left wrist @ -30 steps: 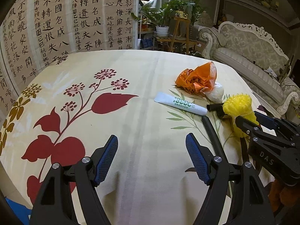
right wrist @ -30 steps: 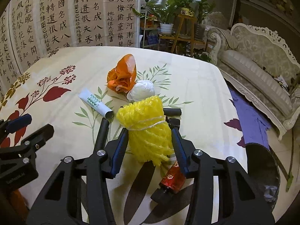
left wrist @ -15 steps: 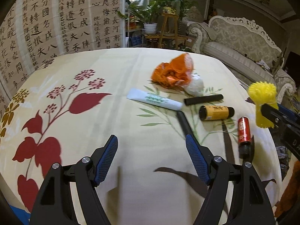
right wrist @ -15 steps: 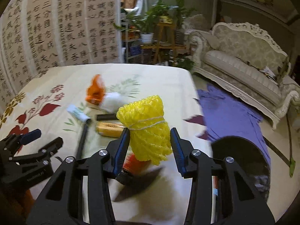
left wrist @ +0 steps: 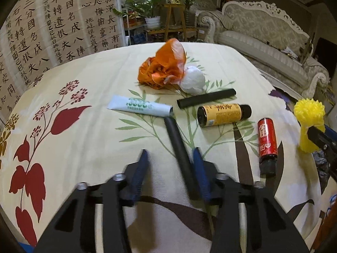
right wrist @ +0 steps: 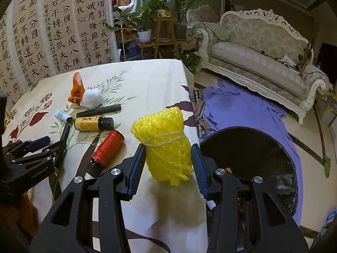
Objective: Collect trash
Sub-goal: 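Grasp the black stick with the left tool while the right tool lifts the yellow net, then carry the yellow net and black stick over the bin and open both tools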
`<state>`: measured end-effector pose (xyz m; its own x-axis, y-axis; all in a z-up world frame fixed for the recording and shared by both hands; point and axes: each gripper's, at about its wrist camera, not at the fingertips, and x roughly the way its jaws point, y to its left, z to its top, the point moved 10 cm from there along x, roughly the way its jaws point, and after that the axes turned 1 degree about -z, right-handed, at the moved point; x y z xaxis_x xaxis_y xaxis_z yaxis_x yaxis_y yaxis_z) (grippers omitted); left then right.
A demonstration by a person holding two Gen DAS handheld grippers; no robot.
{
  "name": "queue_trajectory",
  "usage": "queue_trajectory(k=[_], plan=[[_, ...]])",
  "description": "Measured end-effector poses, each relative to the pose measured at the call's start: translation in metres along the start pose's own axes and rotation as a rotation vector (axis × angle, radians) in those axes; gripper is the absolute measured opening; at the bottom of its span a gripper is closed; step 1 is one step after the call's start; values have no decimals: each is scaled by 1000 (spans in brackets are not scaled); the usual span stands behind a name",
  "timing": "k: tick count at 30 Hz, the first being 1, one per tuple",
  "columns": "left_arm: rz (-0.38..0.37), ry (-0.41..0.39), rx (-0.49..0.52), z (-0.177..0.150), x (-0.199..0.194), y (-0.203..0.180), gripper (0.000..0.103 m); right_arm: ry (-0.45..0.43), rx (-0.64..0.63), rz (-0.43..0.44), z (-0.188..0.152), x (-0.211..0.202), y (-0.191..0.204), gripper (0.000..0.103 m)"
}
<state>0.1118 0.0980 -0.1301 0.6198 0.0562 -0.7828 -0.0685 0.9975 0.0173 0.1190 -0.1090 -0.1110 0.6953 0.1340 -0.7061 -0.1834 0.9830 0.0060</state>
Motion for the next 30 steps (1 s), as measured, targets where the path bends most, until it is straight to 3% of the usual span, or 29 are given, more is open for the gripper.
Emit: queue_trajectory(k=[1,5,18,25,30], plan=[[1,-2,7,0,0,-1,27,-1,2,4,-1,0,0,43],[6,-12,29,-2,-3,-5,14,-1,7,15,-2,0,1,43],[-63,-99,1,3,-38,-20,14,-24,43,15,-1,-14,-19,43],[-143,-161,31,21,-58,-59,14,-49,84,-23,0,-27,-45,43],[-207,-177,82,29,-59,-100,14,-64,130,-100,-3,-38,-86,43]])
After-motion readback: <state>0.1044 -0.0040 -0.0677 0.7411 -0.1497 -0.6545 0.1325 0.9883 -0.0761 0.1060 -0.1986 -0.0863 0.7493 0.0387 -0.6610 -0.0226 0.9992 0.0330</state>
